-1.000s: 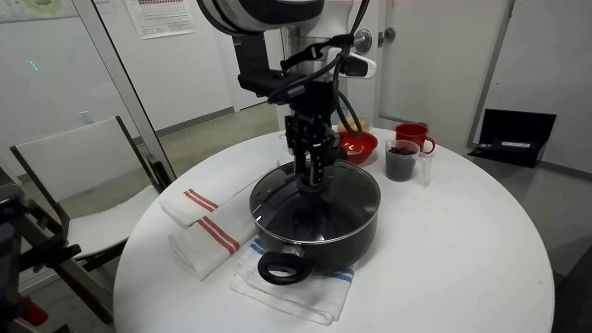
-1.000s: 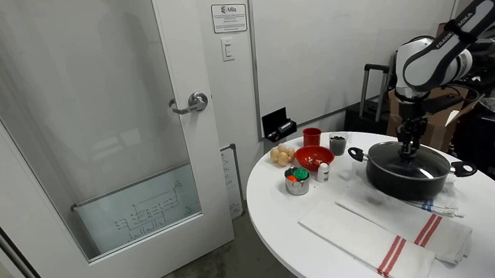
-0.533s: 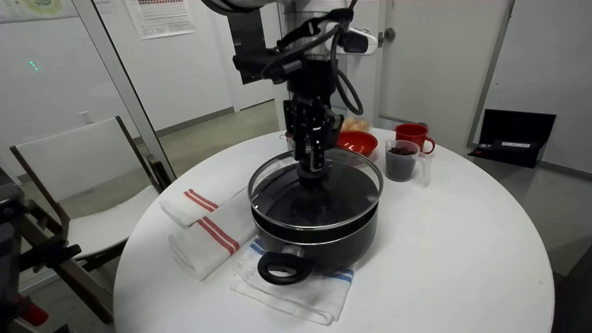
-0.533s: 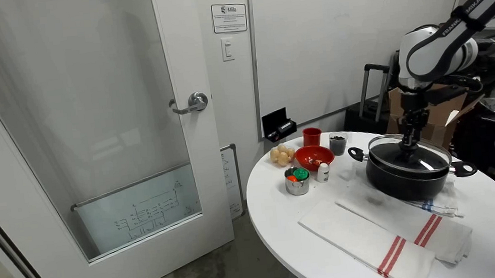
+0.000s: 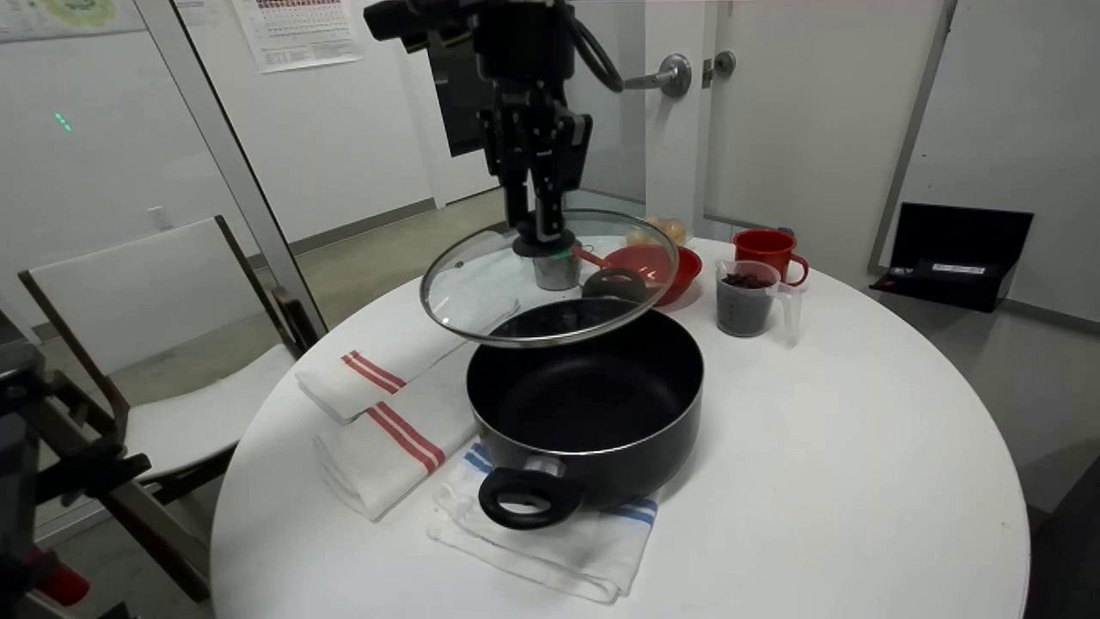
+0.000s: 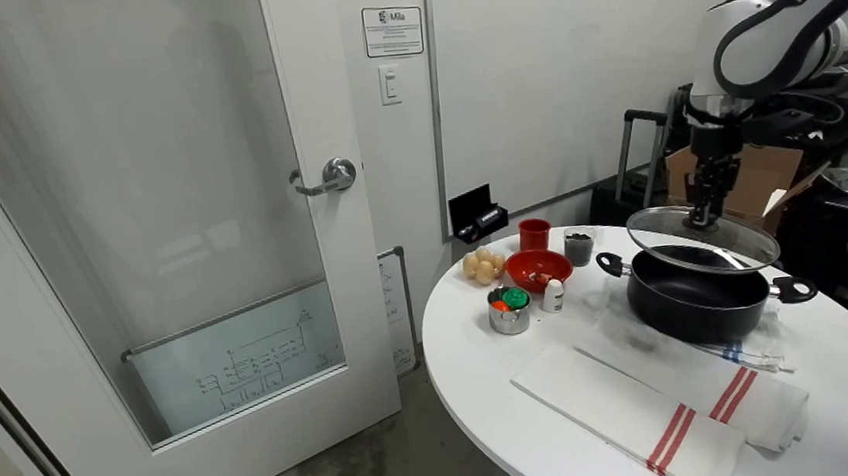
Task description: Remove the lid from the pot
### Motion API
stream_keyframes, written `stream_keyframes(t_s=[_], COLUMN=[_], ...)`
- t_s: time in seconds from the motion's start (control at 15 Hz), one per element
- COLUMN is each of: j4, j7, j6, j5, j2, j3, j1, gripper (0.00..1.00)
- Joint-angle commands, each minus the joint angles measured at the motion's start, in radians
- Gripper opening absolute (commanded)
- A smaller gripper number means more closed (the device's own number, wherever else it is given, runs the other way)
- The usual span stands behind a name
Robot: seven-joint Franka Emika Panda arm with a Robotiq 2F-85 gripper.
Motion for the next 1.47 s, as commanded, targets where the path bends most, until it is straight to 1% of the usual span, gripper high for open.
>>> stream_keyframes(t_s=[0.0, 0.27, 0.6, 0.8, 1.0, 1.4], j4=[-0.030, 0.014, 0.081, 0.151, 0.244, 0.408], j7=[0.010, 0.021, 0.013, 0.006, 0.006, 0.000], j6=[-0.033, -0.065, -0.085, -0.090, -0.104, -0.154], j5=[-0.036, -0.065, -0.072, -0.072, -0.075, -0.075], j2=[-0.061, -0.023, 0.056, 0.131, 0.222, 0.385], j3=[0.015, 0.051, 0.092, 0.105, 0.106, 0.105], j1=[0.063, 0.141, 0.211, 0.235, 0.253, 0.267], gripper=[0.24, 0.24, 0.24, 0.24, 0.24, 0.24])
